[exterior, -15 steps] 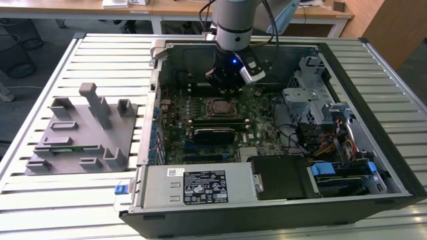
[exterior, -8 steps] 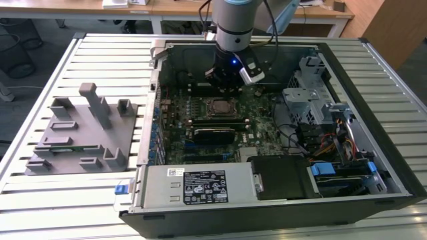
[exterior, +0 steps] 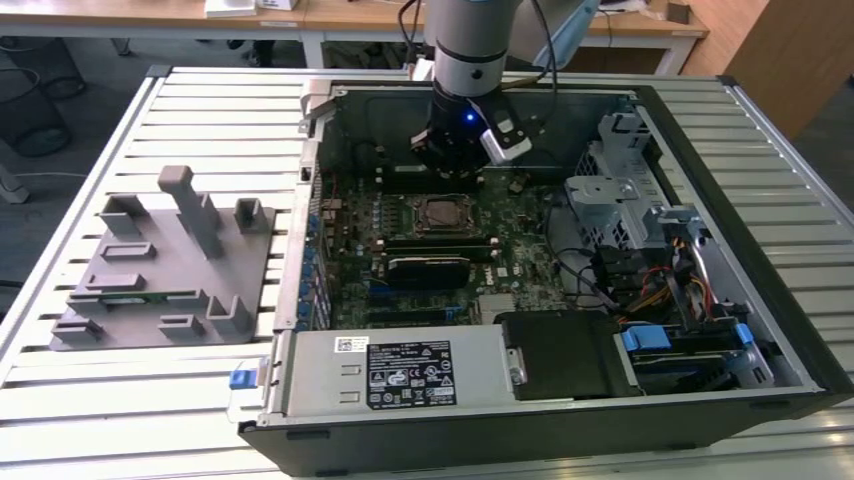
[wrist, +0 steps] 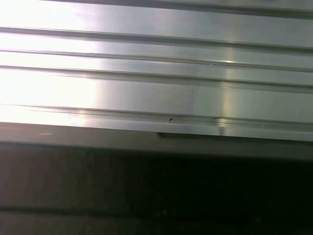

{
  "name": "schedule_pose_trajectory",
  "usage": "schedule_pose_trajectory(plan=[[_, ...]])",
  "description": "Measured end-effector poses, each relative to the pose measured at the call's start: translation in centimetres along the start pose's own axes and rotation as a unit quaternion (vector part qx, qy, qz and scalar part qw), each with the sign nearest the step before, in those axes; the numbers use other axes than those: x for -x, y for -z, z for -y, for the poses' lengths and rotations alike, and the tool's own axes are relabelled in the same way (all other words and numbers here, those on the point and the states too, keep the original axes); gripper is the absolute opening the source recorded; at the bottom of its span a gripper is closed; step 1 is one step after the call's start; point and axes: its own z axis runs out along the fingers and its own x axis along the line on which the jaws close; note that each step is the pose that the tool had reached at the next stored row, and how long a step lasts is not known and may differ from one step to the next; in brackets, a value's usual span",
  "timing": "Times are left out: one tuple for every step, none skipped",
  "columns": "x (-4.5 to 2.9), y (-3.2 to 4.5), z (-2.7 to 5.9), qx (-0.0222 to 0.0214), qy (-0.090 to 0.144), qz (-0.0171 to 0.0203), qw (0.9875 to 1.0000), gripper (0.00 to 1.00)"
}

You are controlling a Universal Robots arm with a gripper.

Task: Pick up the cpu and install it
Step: 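Install the first cpu locking lever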

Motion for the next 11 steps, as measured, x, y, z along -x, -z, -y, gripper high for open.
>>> schedule_pose_trajectory(plan=[[0.0,0.01,0.04,-0.0001,0.0,-0.0001,1.0,0.11],[0.0,0.02,0.12,-0.0002,0.0,-0.0001,1.0,0.11],[-0.01,0.02,0.2,-0.0002,0.0,-0.0001,1.0,0.11],[-0.02,0.03,0.31,-0.0002,0.0,-0.0001,1.0,0.11],[-0.02,0.03,0.41,-0.0002,0.0,-0.0001,1.0,0.11],[-0.03,0.04,0.48,-0.0002,0.0,-0.0001,1.0,0.11],[-0.03,0.04,0.52,-0.0002,0.0,-0.0001,1.0,0.11],[-0.03,0.04,0.56,-0.0002,0.0,-0.0001,1.0,0.11],[-0.03,0.05,0.6,-0.0002,0.0,0.0,1.0,0.11],[-0.03,0.05,0.63,-0.0002,0.0,-0.0001,1.0,0.11],[-0.03,0.05,0.65,-0.0002,0.0,0.0,1.0,0.11]])
